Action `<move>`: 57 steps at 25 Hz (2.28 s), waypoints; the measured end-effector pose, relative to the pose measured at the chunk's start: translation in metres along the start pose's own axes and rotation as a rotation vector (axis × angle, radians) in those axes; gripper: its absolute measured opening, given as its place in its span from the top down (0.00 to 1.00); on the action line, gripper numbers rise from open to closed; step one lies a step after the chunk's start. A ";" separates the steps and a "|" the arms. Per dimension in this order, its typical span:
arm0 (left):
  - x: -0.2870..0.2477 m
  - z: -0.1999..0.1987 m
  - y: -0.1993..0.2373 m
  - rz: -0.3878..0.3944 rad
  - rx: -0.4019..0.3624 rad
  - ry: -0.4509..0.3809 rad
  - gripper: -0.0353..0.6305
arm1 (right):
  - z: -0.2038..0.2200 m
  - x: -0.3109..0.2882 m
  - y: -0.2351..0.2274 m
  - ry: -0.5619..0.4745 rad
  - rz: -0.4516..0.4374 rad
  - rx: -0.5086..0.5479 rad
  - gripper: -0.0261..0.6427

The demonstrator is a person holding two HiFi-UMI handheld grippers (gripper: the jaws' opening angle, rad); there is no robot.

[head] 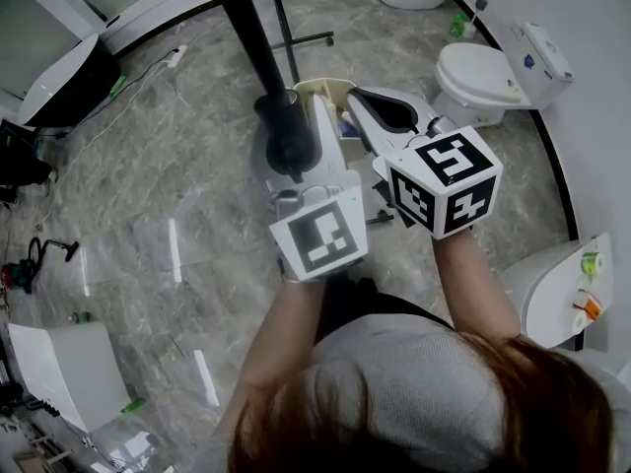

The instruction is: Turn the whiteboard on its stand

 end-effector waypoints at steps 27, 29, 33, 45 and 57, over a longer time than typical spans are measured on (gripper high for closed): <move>0.088 -0.022 -0.065 0.095 0.044 -0.014 0.71 | 0.019 0.113 0.029 -0.026 0.106 -0.036 0.96; 0.093 -0.022 -0.069 0.107 0.049 -0.006 0.70 | 0.018 0.124 0.032 -0.039 0.112 -0.039 0.96; 0.105 -0.026 -0.074 0.123 0.033 0.009 0.69 | 0.021 0.153 0.040 -0.049 0.132 -0.044 0.96; 0.157 -0.043 -0.115 0.163 0.066 -0.033 0.67 | 0.058 0.238 0.039 -0.027 0.199 -0.073 0.96; 0.206 -0.049 -0.143 0.155 0.071 -0.049 0.66 | 0.041 0.246 0.052 -0.054 -0.070 0.001 0.96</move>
Point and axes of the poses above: the fingertips, and each gripper's own axes: x backward along the fingers, y to its left, z out of its underside, the point moved 3 cm from there along x, backward along the fingers, and after that the axes turned 9 degrees about z, right-handed, at the moved point
